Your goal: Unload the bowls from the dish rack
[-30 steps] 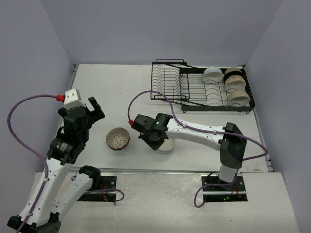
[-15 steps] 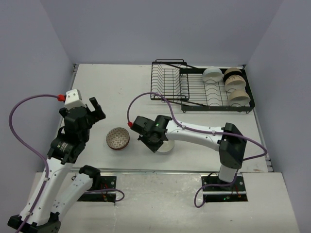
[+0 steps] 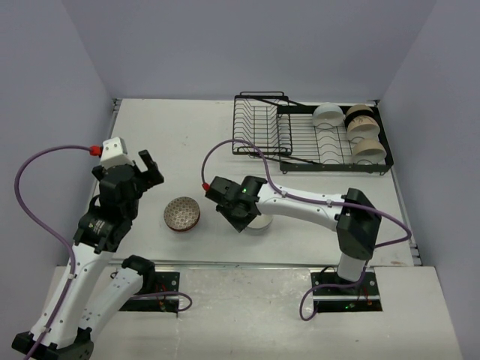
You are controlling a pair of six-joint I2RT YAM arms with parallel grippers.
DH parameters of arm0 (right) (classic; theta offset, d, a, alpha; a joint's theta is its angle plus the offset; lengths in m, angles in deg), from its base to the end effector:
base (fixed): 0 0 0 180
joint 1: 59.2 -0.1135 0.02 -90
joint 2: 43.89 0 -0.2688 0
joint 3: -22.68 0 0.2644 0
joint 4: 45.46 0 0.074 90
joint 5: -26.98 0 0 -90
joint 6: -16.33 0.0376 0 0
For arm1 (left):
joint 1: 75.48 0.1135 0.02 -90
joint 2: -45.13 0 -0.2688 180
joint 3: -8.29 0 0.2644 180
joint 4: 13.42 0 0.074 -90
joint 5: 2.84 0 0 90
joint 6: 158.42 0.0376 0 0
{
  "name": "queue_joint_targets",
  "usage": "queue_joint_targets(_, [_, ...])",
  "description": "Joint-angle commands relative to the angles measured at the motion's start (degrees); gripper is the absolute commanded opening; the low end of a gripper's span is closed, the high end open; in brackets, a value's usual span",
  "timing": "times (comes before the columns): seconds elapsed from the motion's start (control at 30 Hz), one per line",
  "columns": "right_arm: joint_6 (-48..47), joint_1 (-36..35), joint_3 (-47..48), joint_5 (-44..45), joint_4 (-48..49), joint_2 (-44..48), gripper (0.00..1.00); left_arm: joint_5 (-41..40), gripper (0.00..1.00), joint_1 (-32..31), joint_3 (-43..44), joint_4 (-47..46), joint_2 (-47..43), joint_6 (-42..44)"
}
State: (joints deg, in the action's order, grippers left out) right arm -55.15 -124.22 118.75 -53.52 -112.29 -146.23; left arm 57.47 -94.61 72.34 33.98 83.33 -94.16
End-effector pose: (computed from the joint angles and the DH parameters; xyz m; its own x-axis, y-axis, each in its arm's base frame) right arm 0.1630 0.3351 0.2409 -0.6607 -0.6763 -0.3258 -0.7002 0.7117 -0.0574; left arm 0.1440 -0.0302 0.3558 -0.2472 -0.3136 -0.9168 -0.2863 0.9276 -0.2400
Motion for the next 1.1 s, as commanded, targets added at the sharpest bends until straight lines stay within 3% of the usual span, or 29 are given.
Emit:
queue_joint_targets(0.0, [0.37, 0.33, -0.25, 1.93, 0.80, 3.99, 0.36, 0.69, 1.00, 0.50, -0.23, -2.38, 0.21, 1.39])
queue_joint_targets(0.17, [0.46, 2.43, 1.68, 4.56, 0.63, 12.42, 0.44, 0.86, 1.00, 0.50, -0.23, -2.38, 0.21, 1.39])
queue_joint_targets(0.3, [1.95, 7.87, 2.48, 7.81, 1.15, 20.41, 0.60, 1.30, 1.00, 0.50, -0.40, -2.64, 0.30, 1.48])
queue_joint_targets(0.37, [2.13, 14.89, 0.11, 7.91, 5.70, 27.24, 0.72, 2.61, 1.00, 0.50, -0.58, -2.99, 0.39, 2.00])
queue_joint_targets(0.4, [2.65, 22.57, -3.64, 6.17, 8.51, 29.72, 0.75, 3.23, 1.00, 0.50, -0.75, -3.17, 0.82, 2.18])
queue_joint_targets(0.5, [9.03, 36.93, -14.00, -3.74, 22.65, 38.41, 0.91, 6.13, 1.00, 0.50, -0.75, -3.43, 2.58, 2.97])
queue_joint_targets(0.53, [12.29, 46.20, -16.40, -4.57, 29.30, 40.01, 0.98, 6.49, 1.00, 0.50, -0.58, -3.17, 2.93, 3.23])
queue_joint_targets(0.7, [35.82, 67.78, -29.50, -5.81, 44.82, 42.41, 0.99, 9.04, 1.00, 0.50, -0.66, -3.43, 3.55, 3.85])
queue_joint_targets(0.83, [44.91, 73.53, -33.20, -4.23, 52.99, 39.25, 0.99, 10.97, 1.00, 0.42, -0.93, -3.96, 3.55, 4.12])
queue_joint_targets(0.97, [50.73, 80.73, -41.02, -9.22, 67.93, 37.75, 0.99, 12.81, 1.00, 0.42, -1.02, -4.22, 3.64, 4.38])
queue_joint_targets(1.07, [52.05, 85.66, -41.03, -13.00, 68.74, 34.76, 0.99, 13.87, 1.00, 0.42, -1.02, -4.31, 3.55, 4.64])
